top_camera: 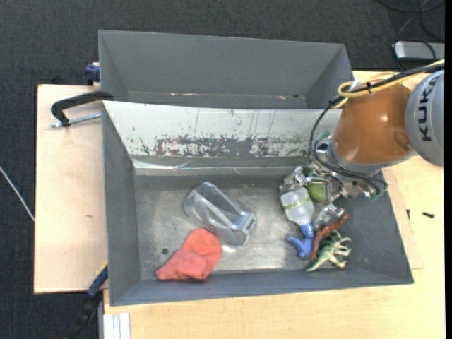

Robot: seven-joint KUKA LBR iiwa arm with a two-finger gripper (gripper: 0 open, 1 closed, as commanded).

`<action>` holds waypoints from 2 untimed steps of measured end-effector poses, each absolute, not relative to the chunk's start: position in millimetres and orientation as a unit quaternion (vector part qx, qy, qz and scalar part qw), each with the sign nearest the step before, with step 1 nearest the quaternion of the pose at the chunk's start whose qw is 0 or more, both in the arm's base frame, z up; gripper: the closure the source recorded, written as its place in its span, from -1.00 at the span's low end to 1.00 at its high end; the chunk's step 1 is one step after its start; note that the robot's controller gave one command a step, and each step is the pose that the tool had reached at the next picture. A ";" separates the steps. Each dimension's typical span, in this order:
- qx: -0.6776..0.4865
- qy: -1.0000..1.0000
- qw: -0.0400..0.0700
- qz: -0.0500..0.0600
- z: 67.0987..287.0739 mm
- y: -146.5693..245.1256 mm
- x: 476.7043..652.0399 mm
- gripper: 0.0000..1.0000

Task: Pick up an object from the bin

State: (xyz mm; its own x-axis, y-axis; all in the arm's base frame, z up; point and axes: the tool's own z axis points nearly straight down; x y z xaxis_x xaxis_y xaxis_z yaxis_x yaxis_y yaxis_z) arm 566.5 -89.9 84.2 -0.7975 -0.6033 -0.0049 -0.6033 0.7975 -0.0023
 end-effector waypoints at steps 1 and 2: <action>-0.446 0.895 0.026 -0.001 82.1 -97.1 544.7 1.00; -0.446 0.895 0.026 -0.001 82.1 -97.3 544.7 1.00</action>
Offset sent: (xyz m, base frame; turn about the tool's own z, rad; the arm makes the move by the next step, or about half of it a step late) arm 0.0000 0.0000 0.0000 0.0000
